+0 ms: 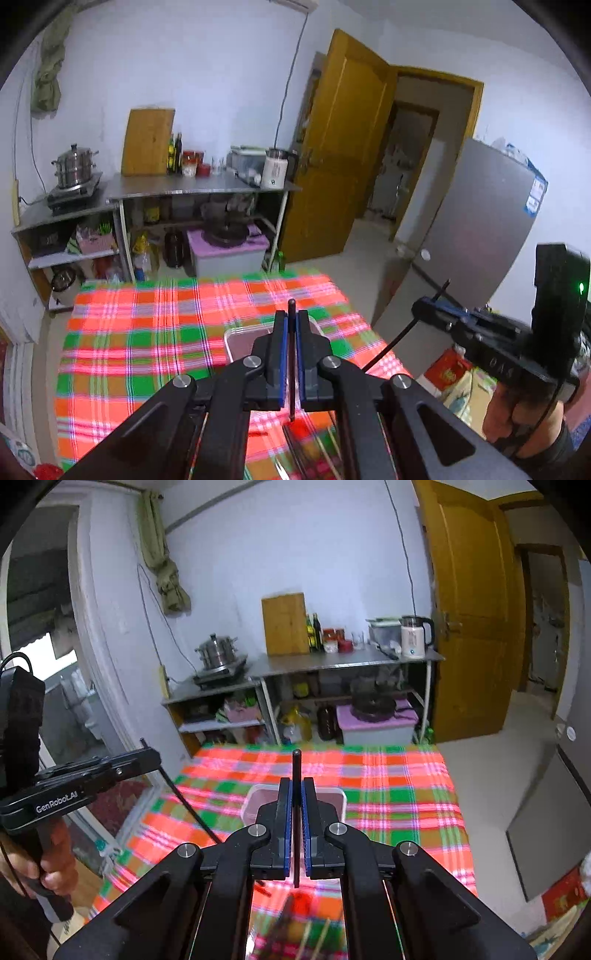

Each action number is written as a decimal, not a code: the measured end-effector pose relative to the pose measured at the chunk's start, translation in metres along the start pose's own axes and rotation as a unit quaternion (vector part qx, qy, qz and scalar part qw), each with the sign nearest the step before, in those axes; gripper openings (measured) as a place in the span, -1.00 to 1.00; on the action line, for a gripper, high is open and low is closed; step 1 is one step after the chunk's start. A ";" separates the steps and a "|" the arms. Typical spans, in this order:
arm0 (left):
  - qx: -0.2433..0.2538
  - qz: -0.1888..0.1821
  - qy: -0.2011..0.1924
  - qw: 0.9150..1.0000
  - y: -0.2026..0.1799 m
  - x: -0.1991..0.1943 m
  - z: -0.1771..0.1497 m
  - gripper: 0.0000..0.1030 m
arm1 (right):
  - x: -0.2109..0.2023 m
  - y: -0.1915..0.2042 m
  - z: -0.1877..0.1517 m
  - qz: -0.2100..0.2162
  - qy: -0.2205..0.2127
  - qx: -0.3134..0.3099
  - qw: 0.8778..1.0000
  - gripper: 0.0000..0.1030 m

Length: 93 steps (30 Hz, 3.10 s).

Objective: Organize utensils
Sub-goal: 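Carry the held black chopsticks in both tools up over the pink basket, then open both tools to drop the chopsticks into the pink basket, then lower the left tool onto more black chopsticks while the right tool grasps another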

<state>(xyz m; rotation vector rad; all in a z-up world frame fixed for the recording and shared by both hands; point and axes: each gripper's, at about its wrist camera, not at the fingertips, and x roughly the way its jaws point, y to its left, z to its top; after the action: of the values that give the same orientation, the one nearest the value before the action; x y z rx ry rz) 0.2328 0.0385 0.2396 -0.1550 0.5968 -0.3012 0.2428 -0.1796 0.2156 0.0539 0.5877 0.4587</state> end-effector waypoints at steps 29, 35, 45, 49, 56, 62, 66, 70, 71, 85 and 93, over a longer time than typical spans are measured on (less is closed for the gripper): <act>-0.062 0.023 0.033 0.997 0.081 0.104 -0.036 -0.82 | 0.130 -0.024 -0.038 0.023 0.075 0.055 0.995 -0.89; -0.074 0.018 -0.026 0.997 0.081 0.065 -0.029 -0.26 | 0.103 -0.028 -0.031 0.018 0.045 0.052 0.997 -0.55; -0.056 0.030 -0.082 0.995 0.051 -0.009 -0.056 -0.26 | 0.012 -0.034 -0.046 0.015 -0.023 0.060 0.998 -0.55; -0.060 0.027 -0.072 0.995 0.041 -0.023 -0.093 -0.26 | -0.016 -0.031 -0.081 0.005 -0.019 0.057 0.998 -0.55; -0.055 0.017 -0.028 0.998 0.021 -0.035 -0.174 -0.26 | -0.043 -0.027 -0.143 -0.007 0.008 0.057 0.998 -0.55; -0.062 0.003 0.029 0.998 0.014 -0.029 -0.238 -0.30 | -0.040 -0.029 -0.197 -0.017 0.057 0.073 0.996 -0.55; -0.060 0.002 0.062 0.996 0.008 -0.016 -0.262 -0.40 | -0.034 -0.031 -0.220 -0.018 0.084 0.077 0.993 -0.55; -0.063 0.000 0.080 0.995 0.005 -0.005 -0.271 -0.49 | -0.026 -0.034 -0.231 -0.019 0.099 0.079 0.992 -0.55; -0.063 -0.002 0.084 0.995 0.004 -0.003 -0.271 -0.50 | -0.025 -0.034 -0.233 -0.019 0.101 0.079 0.992 -0.55; -0.056 -0.027 0.131 0.989 -0.007 0.058 -0.265 -0.52 | 0.018 -0.047 -0.245 -0.017 0.144 0.092 0.985 -0.59; -0.063 -0.024 0.162 0.984 -0.003 0.100 -0.261 -0.52 | 0.053 -0.055 -0.246 -0.019 0.172 0.091 0.981 -0.68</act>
<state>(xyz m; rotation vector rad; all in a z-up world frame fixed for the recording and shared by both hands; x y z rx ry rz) 0.1614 -0.0113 -0.0260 -0.2461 0.9377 -0.3388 0.1692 -0.2259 -0.0273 0.1400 0.9688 0.3779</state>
